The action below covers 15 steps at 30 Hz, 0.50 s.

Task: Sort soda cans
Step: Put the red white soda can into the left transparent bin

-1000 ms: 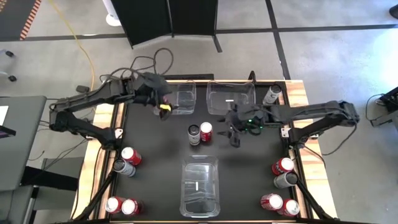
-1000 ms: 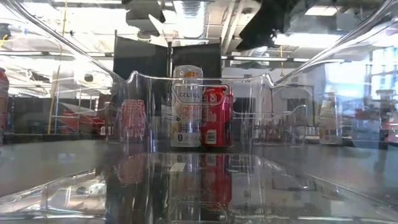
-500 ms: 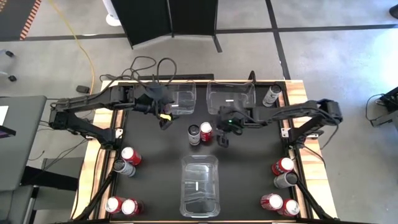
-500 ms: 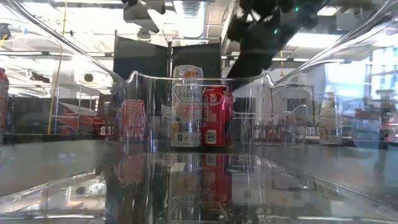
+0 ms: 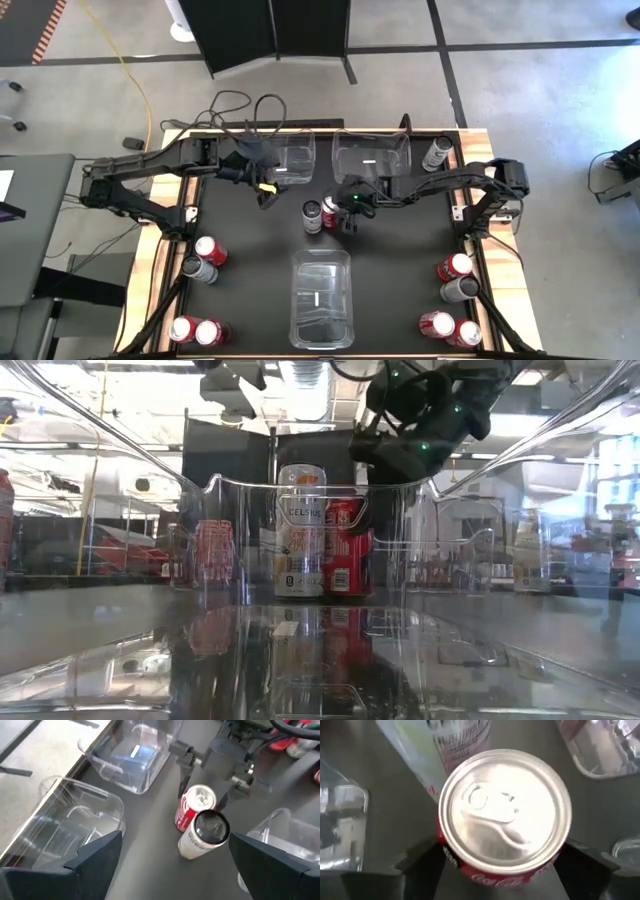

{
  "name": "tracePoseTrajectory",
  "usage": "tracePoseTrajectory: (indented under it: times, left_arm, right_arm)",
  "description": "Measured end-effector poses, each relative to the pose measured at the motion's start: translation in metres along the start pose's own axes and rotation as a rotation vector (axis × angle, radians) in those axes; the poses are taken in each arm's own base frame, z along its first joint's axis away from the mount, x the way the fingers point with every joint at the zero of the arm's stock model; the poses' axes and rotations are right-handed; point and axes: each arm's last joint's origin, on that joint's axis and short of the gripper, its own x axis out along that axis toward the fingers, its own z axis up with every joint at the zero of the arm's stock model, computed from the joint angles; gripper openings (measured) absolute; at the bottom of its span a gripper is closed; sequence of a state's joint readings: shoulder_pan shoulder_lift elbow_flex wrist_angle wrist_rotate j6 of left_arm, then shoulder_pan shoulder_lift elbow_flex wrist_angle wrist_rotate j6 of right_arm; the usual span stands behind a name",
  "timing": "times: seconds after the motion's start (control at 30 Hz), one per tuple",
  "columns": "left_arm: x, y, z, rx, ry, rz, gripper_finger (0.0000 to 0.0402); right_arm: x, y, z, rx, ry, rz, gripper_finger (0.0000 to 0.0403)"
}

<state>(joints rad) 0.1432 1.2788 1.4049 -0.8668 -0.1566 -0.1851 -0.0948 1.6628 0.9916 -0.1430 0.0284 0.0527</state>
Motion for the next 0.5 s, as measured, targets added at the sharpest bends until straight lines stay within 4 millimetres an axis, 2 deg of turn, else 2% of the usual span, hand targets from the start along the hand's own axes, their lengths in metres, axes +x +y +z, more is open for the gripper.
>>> tracePoseTrajectory:
  times: [0.13,0.27,0.5]
  left_arm:
    - [0.008,-0.001,-0.001,0.01,0.035,0.006,0.0364]
    - [0.022,-0.003,-0.002,-0.025,0.08,0.016,0.0364]
    - [0.046,-0.008,0.0,0.02,0.104,-0.014,0.0364]
  right_arm:
    - [-0.001,0.0,-0.002,-0.001,0.025,-0.001,0.0305]
    - [-0.013,-0.001,0.001,0.0,0.012,-0.002,0.0251]
    - [-0.063,-0.004,0.034,0.004,-0.103,-0.006,0.0241]
